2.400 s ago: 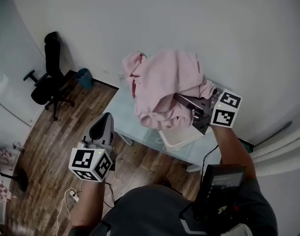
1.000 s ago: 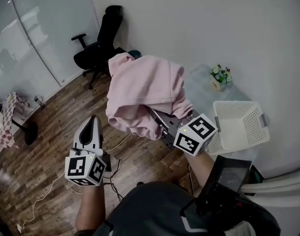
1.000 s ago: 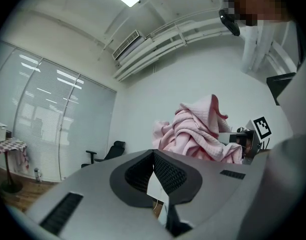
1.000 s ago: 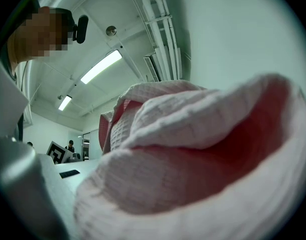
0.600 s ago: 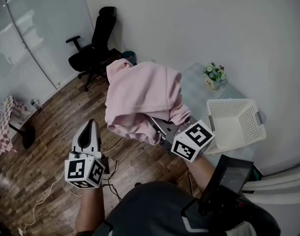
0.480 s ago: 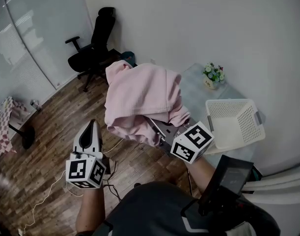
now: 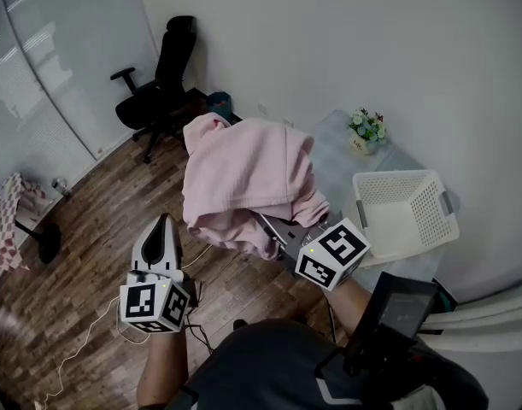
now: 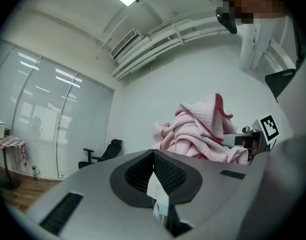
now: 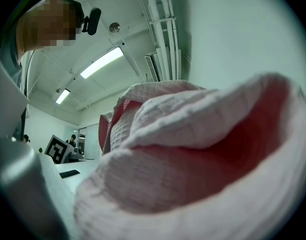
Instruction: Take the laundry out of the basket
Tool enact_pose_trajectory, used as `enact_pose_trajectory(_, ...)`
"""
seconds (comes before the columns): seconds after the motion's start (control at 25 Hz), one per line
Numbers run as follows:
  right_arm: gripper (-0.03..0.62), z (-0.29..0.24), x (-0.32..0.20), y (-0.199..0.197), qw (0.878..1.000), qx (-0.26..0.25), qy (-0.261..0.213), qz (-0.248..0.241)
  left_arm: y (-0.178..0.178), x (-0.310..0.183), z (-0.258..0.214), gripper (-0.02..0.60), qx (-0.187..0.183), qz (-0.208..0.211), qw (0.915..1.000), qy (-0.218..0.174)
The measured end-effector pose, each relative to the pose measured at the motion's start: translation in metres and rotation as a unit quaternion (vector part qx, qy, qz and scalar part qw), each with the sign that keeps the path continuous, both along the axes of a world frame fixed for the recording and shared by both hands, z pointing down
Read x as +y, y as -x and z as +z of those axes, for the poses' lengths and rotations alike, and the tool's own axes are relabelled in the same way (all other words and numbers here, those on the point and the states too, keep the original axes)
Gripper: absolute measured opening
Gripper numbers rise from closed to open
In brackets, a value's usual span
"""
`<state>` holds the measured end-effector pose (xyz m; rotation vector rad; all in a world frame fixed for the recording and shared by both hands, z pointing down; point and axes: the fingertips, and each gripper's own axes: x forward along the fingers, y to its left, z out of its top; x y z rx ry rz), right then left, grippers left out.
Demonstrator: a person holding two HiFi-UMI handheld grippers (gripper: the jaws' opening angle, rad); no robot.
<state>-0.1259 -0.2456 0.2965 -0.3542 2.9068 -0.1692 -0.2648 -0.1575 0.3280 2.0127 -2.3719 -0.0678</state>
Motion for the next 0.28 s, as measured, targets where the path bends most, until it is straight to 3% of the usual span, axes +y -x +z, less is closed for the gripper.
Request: enact_pose_trajectory(0.28, 0.137, -0.0027, 0.0017, -0.0026, 1.0, -0.002, 0.001, 0.004, -0.0002, 0.0022, 0.0037, 0.009, 0.005, -0.003, 1.0, 0.003)
